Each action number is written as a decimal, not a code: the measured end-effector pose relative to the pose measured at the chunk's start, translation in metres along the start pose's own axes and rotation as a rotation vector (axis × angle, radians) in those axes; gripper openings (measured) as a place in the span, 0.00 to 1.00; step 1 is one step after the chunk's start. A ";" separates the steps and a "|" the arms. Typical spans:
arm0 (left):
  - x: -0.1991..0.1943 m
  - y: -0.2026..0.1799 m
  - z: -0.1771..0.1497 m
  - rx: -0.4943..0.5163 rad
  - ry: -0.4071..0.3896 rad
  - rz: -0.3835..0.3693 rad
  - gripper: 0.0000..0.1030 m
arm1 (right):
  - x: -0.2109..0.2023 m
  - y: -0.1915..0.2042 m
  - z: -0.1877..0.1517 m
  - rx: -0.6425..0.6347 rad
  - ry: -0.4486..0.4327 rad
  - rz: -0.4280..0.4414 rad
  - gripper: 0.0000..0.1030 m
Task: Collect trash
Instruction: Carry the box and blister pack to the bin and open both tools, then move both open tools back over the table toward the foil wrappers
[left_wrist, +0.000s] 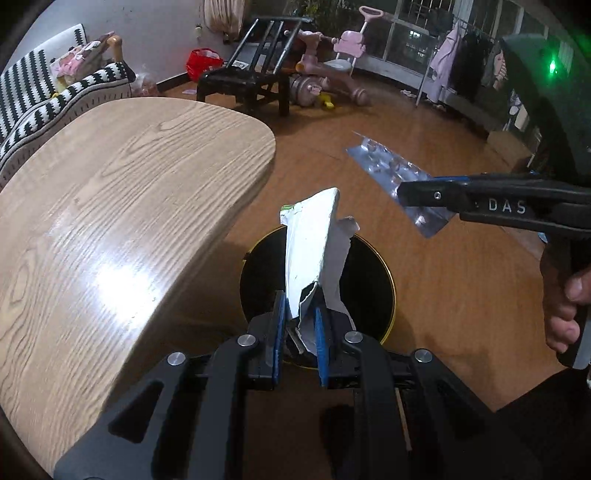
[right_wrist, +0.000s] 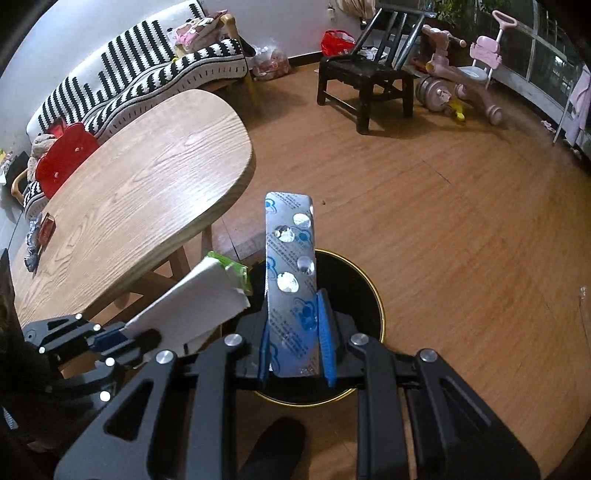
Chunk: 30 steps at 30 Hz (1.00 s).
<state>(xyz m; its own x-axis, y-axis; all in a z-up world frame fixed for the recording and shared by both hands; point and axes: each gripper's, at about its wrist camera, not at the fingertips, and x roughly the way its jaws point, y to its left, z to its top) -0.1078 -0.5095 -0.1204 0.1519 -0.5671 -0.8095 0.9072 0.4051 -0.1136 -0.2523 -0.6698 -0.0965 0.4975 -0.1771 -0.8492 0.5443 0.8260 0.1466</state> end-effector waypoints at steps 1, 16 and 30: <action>0.001 -0.001 0.001 0.002 0.001 0.000 0.13 | 0.001 0.000 0.000 0.001 0.003 0.001 0.22; 0.009 0.000 0.001 -0.003 0.008 -0.010 0.49 | -0.004 0.001 0.005 0.024 -0.027 0.003 0.51; -0.120 0.101 -0.031 -0.112 -0.154 0.180 0.90 | -0.037 0.148 0.037 -0.159 -0.168 0.125 0.75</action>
<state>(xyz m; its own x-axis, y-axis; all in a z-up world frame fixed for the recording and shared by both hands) -0.0468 -0.3786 -0.0524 0.3731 -0.5777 -0.7260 0.8122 0.5816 -0.0454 -0.1649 -0.5605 -0.0245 0.6667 -0.1439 -0.7313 0.3655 0.9182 0.1525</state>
